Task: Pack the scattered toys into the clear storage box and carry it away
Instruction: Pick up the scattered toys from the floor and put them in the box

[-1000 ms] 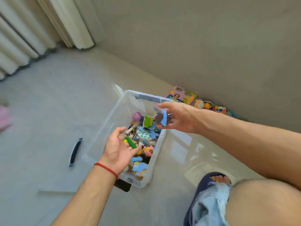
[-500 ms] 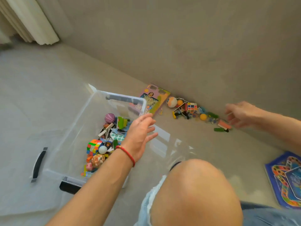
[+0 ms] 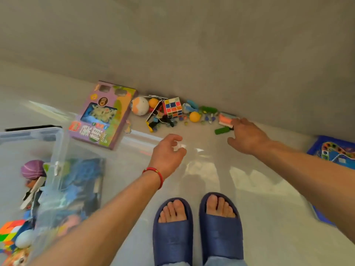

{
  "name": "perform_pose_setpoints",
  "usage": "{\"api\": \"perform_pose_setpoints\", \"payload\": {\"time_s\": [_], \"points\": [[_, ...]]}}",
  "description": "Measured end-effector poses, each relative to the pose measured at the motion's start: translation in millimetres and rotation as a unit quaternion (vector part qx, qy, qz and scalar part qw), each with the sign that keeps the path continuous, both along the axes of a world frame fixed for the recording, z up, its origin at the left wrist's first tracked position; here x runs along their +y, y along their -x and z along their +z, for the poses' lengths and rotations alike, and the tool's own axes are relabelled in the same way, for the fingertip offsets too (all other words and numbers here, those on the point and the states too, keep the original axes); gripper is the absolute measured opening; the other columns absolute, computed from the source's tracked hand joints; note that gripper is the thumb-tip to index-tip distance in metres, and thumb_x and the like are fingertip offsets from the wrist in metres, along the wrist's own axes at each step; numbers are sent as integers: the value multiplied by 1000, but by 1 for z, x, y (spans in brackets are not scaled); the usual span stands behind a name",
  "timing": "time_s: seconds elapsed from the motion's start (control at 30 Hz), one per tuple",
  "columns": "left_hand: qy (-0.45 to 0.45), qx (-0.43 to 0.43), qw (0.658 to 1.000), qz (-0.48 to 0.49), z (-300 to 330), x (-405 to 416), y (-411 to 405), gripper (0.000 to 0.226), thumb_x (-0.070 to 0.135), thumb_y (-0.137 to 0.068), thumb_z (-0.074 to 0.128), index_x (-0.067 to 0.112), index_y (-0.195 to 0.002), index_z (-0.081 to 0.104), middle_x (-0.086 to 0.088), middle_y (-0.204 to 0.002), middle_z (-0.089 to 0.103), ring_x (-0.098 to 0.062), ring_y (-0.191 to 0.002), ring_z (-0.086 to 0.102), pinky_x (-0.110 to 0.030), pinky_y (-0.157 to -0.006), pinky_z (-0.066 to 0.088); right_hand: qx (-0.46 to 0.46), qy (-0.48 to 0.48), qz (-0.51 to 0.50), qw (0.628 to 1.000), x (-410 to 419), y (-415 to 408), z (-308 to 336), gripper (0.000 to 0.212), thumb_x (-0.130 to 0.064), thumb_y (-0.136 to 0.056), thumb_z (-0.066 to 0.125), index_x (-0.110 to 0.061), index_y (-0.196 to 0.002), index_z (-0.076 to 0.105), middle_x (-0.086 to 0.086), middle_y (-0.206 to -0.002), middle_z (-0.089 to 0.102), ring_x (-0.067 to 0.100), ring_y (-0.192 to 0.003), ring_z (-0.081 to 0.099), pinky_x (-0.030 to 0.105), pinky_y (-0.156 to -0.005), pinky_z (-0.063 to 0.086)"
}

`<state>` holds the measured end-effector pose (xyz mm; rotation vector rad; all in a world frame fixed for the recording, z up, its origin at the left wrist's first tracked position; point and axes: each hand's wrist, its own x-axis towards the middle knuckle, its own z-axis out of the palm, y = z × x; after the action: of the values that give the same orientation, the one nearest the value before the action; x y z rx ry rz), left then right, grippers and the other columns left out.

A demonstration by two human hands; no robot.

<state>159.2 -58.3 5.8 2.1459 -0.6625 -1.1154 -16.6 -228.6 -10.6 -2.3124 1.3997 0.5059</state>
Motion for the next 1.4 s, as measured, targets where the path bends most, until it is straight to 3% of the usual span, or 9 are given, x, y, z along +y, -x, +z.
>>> {"api": "perform_pose_setpoints", "payload": {"time_s": [0.2, 0.37, 0.53, 0.73, 0.9, 1.03, 1.17, 1.27, 1.4], "points": [[-2, -74, 990, -116, -62, -43, 17, 38, 18, -90, 62, 26, -127, 57, -2, -130, 58, -18, -118, 55, -23, -94, 43, -75, 85, -8, 994, -24, -4, -76, 90, -47, -79, 76, -26, -151, 26, 3, -147, 33, 30, -136, 33, 51, -102, 41], [18, -116, 982, -147, -88, -37, 28, 37, 13, -88, 61, 25, -123, 57, 1, -124, 59, -17, -114, 55, -23, -94, 45, -123, 140, -37, 982, -20, -5, -99, 57, -37, -86, 72, -21, -134, 45, 7, -131, 44, 33, -116, 44, 46, -86, 43], [104, -177, 952, -229, -94, -53, 36, 41, 11, -87, 61, 21, -127, 57, -1, -125, 55, -20, -115, 53, -36, -97, 50, -169, 105, -59, 978, 1, -1, -103, 53, -35, -88, 70, -14, -130, 44, 8, -126, 49, 32, -108, 43, 44, -87, 44], [115, -190, 911, -347, -106, -68, 51, 71, 3, -86, 64, 12, -150, 34, -9, -148, 42, -24, -131, 42, -22, -109, 29, -244, 77, -47, 966, 45, 9, -105, 56, -16, -79, 79, -4, -123, 47, 16, -118, 49, 33, -101, 49, 43, -86, 47], [106, -149, 922, -342, -111, -62, 52, 80, 3, -85, 67, 21, -153, 28, -5, -143, 49, -20, -126, 43, -27, -106, 36, -246, 25, -78, 966, 55, 9, -99, 54, -14, -84, 77, -10, -131, 49, 12, -119, 45, 30, -104, 56, 41, -91, 50], [87, -104, 936, -325, -113, -54, 48, 81, 6, -84, 68, 26, -152, 28, -1, -136, 52, -14, -121, 45, -32, -104, 44, -284, -4, -129, 950, 58, 18, -81, 42, -18, -82, 78, -18, -116, 53, 2, -105, 60, 20, -92, 61, 29, -78, 50], [112, -126, 922, -348, -112, -43, 58, 73, 12, -84, 68, 24, -148, 36, 0, -133, 49, -14, -118, 43, -34, -103, 43, -330, 32, -336, 882, 61, 65, -58, 45, -21, -80, 82, -25, -115, 54, -11, -97, 60, -1, -79, 59, 4, -67, 44], [146, -146, 876, -435, -112, -37, 86, 67, 30, -85, 72, 28, -145, 41, -1, -135, 43, -18, -121, 43, -39, -95, 48, -323, 37, -523, 787, 71, 109, -61, 48, -24, -73, 87, -24, -109, 55, -3, -98, 63, 19, -88, 64, 35, -77, 58], [143, -208, 835, -488, -121, -46, 126, 46, 24, -86, 72, 25, -130, 57, -9, -123, 45, -24, -103, 50, -39, -72, 53, -398, -83, -614, 676, 91, 129, -66, 37, -17, -73, 88, -22, -100, 63, 4, -92, 72, 22, -82, 70, 32, -66, 57]]}}
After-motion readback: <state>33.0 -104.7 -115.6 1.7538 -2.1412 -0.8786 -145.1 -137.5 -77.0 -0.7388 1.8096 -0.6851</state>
